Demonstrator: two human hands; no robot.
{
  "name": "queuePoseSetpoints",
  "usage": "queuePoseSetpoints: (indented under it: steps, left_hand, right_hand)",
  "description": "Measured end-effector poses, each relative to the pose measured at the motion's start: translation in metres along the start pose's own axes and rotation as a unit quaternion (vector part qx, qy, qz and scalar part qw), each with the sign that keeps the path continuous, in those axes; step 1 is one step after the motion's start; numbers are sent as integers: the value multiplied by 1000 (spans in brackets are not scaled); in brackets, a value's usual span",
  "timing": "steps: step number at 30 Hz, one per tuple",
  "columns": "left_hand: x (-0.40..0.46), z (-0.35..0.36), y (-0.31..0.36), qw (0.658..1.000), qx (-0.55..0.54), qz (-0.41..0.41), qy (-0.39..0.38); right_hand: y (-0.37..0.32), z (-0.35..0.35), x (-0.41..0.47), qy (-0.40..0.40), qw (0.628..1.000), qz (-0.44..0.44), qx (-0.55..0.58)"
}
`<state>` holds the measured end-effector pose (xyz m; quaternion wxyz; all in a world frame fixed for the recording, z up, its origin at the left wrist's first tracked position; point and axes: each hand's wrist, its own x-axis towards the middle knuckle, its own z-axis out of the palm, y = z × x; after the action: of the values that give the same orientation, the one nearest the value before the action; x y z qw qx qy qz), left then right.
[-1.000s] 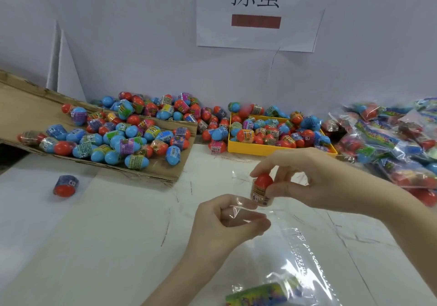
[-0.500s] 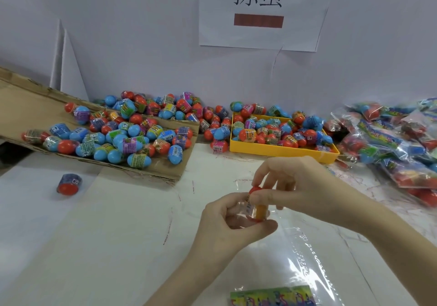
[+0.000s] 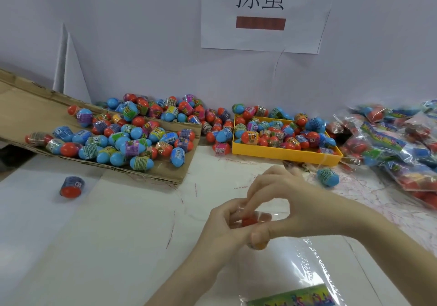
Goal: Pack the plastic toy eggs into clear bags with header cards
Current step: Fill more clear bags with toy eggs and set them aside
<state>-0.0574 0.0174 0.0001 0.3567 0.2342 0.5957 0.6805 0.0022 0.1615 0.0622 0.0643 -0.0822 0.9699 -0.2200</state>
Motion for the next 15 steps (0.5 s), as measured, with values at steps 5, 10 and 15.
queuePoseSetpoints:
  steps: [5, 10, 15]
  left_hand:
    - [2, 1, 0, 995, -88, -27, 31]
    - [3, -1, -2, 996, -89, -26, 9]
    - [4, -1, -1, 993, -112, -17, 23]
  right_hand:
    - [20, -28, 42, 232, 953, 16, 192]
    - [80, -38, 106, 266, 935, 203, -118]
    - [97, -26, 116, 247, 935, 211, -143]
